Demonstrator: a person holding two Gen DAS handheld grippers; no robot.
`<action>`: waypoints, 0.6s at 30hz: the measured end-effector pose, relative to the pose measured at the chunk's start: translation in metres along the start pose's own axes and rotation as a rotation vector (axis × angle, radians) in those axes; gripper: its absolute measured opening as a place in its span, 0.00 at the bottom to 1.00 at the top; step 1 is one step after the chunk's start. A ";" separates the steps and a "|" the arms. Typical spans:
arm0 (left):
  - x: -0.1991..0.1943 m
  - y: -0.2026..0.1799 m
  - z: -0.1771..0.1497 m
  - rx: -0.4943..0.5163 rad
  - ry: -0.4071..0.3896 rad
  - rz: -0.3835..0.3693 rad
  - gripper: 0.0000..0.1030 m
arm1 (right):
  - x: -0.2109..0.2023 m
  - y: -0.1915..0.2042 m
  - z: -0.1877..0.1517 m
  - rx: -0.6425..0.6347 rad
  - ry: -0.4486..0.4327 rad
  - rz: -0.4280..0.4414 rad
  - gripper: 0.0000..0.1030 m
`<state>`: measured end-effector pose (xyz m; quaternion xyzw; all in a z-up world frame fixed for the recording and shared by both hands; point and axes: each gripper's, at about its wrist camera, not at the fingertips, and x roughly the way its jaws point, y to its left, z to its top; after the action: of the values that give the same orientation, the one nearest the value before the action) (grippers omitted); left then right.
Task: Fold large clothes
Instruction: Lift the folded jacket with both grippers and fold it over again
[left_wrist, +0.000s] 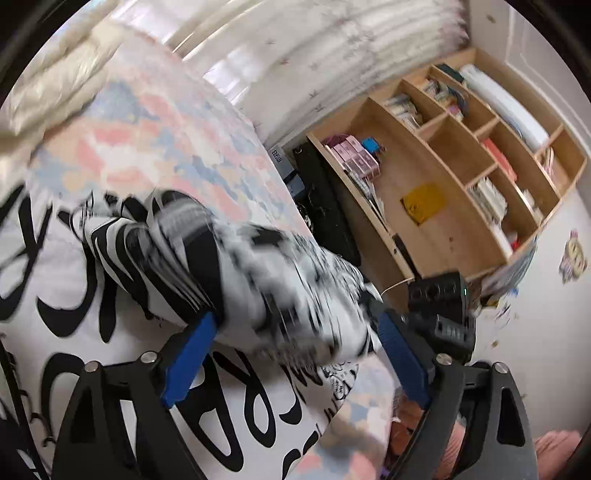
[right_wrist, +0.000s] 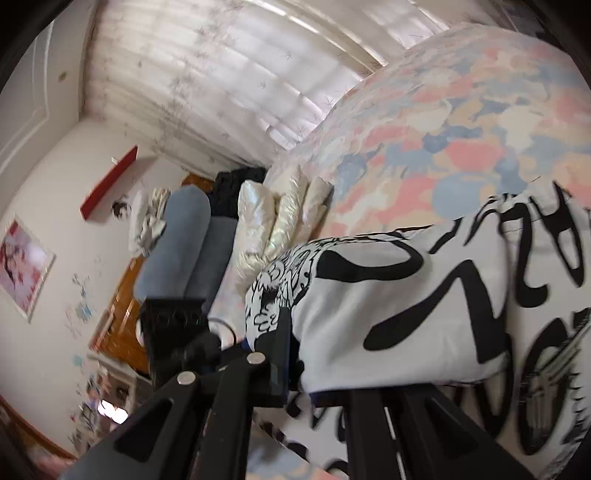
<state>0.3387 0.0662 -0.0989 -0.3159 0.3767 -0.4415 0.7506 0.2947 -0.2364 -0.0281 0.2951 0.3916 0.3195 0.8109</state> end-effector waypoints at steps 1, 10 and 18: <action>0.004 0.008 -0.002 -0.026 0.000 -0.005 0.88 | -0.002 -0.001 -0.001 -0.010 0.014 -0.004 0.06; 0.020 0.052 -0.016 -0.169 -0.067 0.089 0.07 | 0.018 -0.027 -0.052 0.040 0.129 0.020 0.10; 0.000 0.030 -0.014 -0.066 -0.032 0.198 0.04 | 0.010 -0.058 -0.059 0.198 0.104 -0.038 0.70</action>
<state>0.3393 0.0766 -0.1305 -0.3085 0.4082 -0.3472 0.7859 0.2673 -0.2518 -0.1054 0.3492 0.4682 0.2785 0.7624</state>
